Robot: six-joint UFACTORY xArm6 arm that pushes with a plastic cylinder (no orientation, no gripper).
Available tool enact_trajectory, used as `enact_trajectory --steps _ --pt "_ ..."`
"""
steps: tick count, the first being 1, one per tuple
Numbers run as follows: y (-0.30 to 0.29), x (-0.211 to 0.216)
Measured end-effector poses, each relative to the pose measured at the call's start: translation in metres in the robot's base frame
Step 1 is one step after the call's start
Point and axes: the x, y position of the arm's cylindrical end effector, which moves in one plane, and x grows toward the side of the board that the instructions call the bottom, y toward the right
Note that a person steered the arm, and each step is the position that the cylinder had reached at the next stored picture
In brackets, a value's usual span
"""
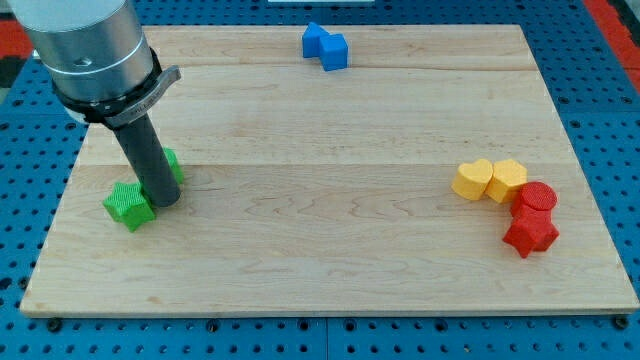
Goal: Push the green circle to the top left
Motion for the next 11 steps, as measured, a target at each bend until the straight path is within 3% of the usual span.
enact_trajectory --steps 1,2,4,5,6,7,8,9,10,11 --pt "-0.051 -0.066" --pt "-0.045 -0.134" --pt "0.014 -0.128" --pt "0.014 -0.143" --pt "-0.019 -0.200" --pt "-0.030 -0.214" --pt "-0.042 -0.171" --pt "-0.090 -0.196" --pt "-0.081 -0.226" --pt "-0.052 -0.195"
